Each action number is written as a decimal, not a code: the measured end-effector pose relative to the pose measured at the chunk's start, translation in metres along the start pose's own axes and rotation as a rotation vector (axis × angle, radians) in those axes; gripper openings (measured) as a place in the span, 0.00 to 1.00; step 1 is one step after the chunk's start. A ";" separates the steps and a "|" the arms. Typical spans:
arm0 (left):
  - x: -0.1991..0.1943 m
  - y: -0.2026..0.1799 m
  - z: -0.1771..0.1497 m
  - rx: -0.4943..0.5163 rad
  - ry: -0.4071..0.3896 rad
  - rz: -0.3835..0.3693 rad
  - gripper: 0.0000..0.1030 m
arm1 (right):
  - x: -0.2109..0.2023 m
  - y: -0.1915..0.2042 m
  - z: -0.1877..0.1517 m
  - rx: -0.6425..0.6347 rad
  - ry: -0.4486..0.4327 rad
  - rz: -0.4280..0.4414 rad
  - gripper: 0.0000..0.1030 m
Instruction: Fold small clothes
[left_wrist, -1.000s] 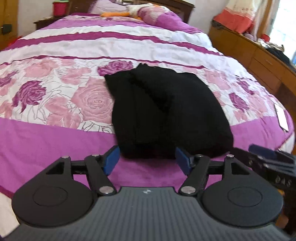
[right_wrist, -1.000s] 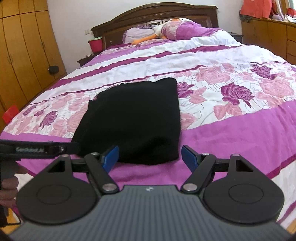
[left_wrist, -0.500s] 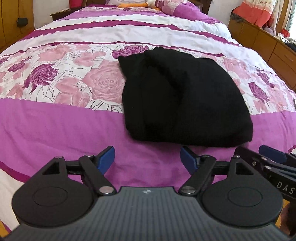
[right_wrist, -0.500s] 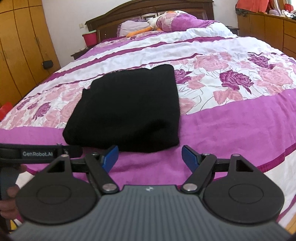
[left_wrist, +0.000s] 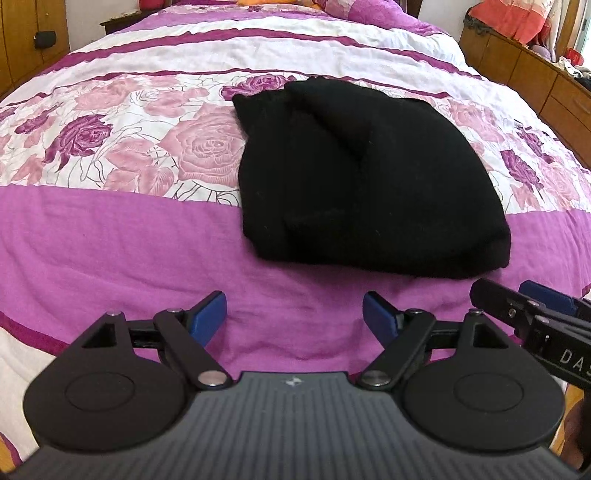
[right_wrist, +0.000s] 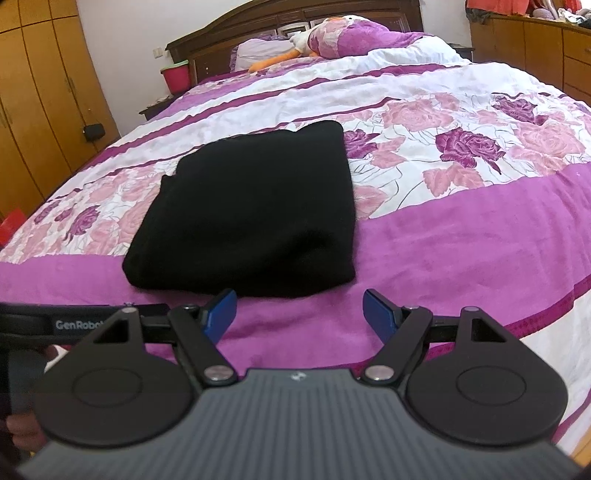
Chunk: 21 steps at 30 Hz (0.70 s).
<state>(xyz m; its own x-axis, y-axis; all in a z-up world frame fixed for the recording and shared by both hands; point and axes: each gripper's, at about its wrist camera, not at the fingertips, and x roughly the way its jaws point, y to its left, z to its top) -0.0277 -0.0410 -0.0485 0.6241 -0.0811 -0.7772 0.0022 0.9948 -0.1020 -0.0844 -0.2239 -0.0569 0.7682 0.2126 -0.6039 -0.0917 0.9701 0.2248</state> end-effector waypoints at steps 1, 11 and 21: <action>-0.001 0.000 0.000 0.002 -0.002 -0.001 0.82 | 0.000 0.000 0.000 0.001 0.000 0.001 0.75; -0.002 -0.004 -0.001 0.025 -0.006 0.006 0.82 | -0.002 0.001 0.000 -0.006 -0.003 0.006 0.75; -0.003 -0.006 -0.002 0.030 -0.008 0.014 0.82 | -0.003 0.002 -0.001 -0.009 -0.007 0.015 0.75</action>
<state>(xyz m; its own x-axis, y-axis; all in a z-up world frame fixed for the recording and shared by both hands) -0.0309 -0.0466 -0.0469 0.6305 -0.0668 -0.7733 0.0169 0.9972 -0.0723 -0.0876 -0.2222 -0.0547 0.7712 0.2265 -0.5949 -0.1093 0.9678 0.2268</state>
